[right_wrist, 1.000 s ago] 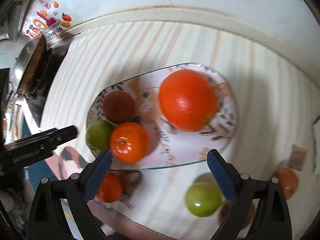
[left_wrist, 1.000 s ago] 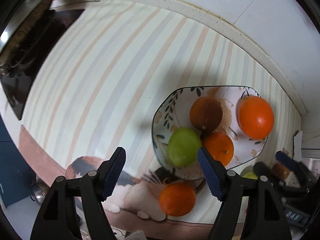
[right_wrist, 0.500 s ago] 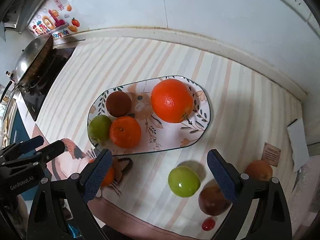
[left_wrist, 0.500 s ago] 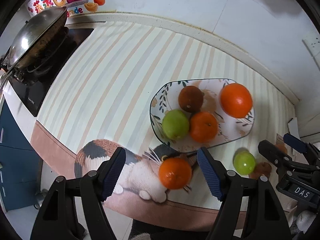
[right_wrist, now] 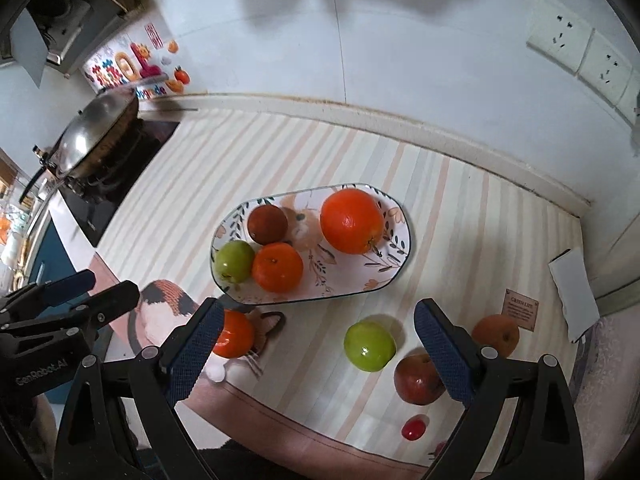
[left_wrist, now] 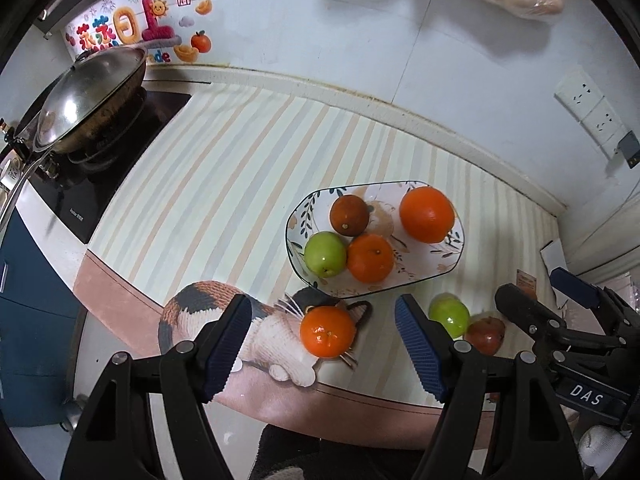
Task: Organize fruits
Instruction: 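Grasp the tangerine on the cat mat with the left tool while the right grasps a green apple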
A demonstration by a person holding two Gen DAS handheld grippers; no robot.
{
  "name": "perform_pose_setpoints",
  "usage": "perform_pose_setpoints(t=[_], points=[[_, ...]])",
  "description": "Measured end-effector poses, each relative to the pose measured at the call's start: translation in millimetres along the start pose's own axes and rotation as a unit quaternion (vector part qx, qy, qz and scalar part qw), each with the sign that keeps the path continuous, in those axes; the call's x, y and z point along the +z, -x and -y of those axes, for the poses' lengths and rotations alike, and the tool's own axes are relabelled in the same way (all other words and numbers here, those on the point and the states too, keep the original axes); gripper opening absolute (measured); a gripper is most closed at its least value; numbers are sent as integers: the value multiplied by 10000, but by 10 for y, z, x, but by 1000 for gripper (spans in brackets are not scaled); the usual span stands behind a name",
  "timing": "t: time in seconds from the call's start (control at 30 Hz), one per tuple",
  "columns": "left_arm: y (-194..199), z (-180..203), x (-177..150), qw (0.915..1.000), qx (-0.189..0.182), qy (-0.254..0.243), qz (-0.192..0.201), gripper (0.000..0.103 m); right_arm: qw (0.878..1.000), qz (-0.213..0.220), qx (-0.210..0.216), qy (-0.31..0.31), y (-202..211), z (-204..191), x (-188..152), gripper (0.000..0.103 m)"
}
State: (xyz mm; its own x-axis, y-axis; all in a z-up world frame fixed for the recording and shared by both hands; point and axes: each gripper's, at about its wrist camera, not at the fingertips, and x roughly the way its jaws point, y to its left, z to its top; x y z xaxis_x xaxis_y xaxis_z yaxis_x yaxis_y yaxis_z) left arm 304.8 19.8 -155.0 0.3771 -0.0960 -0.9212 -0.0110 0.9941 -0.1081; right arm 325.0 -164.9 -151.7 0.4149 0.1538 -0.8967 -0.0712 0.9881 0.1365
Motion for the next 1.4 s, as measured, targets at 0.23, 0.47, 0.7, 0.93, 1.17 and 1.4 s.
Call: perform_pose_setpoints(t=[0.23, 0.47, 0.7, 0.93, 1.17, 1.4], points=[[-280, -44, -114, 9992, 150, 74, -369, 73, 9964, -386, 389, -640, -181, 375, -162, 98], [-1080, -88, -329, 9902, 90, 252, -1368, 73, 9878, -1017, 197, -1161, -839, 858, -449, 98], [-1626, -126, -445, 9756, -294, 702, -2059, 73, 9870, -1210, 224, -1036, -1343, 873, -541, 98], [-1845, 29, -434, 9750, -179, 538, -2149, 73, 9881, -1359, 86, -719, -1621, 807, -531, 86], [-1889, 91, -429, 9783, -99, 499, -2010, 68, 9877, -1526, 44, -338, -1824, 692, -559, 67], [-1860, 97, -404, 9830, -30, 314, -1810, 63, 9895, -1439, -20, -127, -1869, 674, -593, 64]])
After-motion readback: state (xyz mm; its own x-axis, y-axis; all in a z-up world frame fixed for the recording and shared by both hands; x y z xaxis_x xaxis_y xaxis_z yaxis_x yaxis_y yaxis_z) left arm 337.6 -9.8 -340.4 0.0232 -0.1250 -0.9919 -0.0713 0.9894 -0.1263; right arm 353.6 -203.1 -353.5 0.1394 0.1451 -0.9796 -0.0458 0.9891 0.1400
